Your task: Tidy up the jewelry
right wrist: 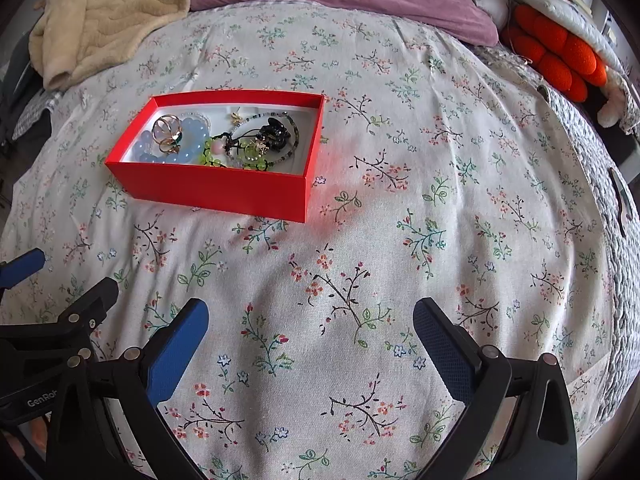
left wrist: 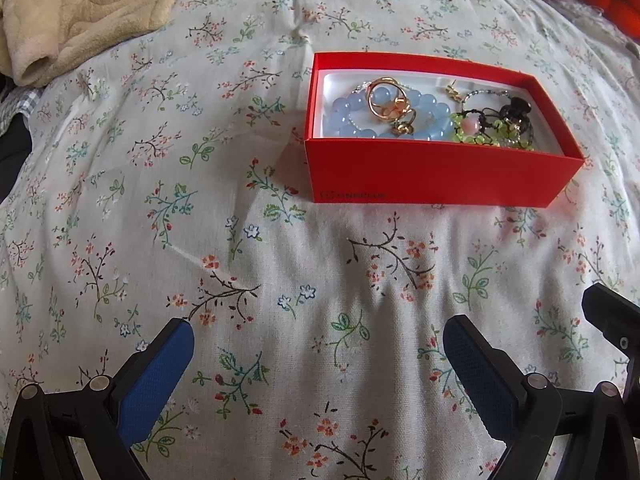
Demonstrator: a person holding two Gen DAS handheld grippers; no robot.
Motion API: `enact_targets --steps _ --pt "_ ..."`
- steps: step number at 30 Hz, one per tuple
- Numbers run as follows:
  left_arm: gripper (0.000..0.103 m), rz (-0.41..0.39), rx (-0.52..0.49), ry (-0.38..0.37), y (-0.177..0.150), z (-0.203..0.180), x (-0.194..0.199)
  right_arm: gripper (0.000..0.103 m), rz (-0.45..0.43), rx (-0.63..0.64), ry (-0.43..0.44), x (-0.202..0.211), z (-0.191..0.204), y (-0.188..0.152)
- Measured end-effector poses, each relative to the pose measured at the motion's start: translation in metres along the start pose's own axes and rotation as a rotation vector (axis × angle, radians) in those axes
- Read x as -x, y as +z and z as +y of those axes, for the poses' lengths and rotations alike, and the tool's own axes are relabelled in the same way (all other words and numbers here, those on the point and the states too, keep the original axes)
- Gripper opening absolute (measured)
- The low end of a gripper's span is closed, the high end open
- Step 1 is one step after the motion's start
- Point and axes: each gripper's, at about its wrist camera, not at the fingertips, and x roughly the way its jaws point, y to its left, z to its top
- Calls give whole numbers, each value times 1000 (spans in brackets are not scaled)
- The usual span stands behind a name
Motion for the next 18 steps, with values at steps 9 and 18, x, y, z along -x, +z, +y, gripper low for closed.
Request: enact_targets --steps 9,18 --pt "102 14 18 -10 3 2 -2 103 -3 -7 2 1 -2 1" --pt "102 14 32 -24 5 7 -4 103 -15 -44 -14 3 -10 4"
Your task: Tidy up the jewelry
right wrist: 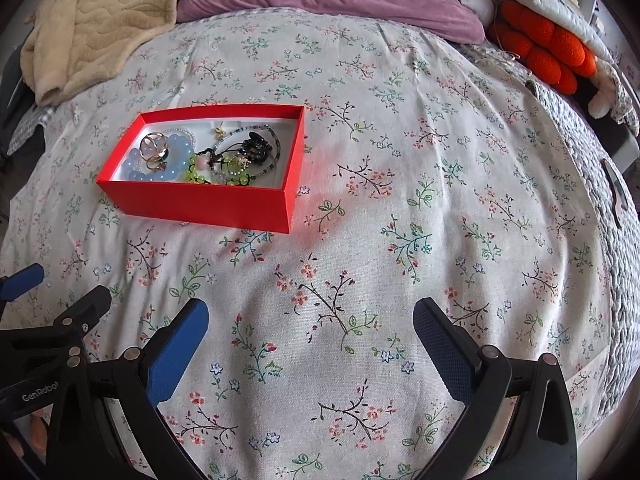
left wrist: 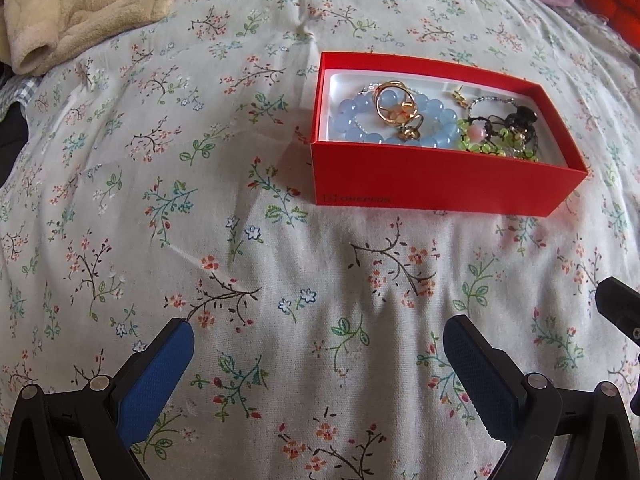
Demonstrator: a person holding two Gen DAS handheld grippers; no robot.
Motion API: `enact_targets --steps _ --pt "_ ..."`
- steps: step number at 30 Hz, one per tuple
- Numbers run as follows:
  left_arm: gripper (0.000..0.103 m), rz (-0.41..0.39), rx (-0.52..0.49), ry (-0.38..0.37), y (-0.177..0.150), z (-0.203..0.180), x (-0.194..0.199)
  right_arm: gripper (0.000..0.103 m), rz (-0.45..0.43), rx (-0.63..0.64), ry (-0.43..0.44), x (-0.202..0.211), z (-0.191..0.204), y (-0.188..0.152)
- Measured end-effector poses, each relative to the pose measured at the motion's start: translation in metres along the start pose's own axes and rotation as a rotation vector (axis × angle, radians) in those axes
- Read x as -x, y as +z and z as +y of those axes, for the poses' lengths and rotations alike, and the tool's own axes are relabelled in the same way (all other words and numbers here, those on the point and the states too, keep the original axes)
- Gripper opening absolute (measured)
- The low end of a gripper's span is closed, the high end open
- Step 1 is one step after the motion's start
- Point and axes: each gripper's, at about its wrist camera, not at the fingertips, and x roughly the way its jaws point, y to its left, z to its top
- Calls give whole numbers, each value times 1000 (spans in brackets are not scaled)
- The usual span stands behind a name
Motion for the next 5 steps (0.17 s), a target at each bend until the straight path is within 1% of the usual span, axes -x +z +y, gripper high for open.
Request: enact_targets --steps 5 --pt "102 -16 -21 3 -4 -2 -5 103 3 -4 -9 -8 2 -2"
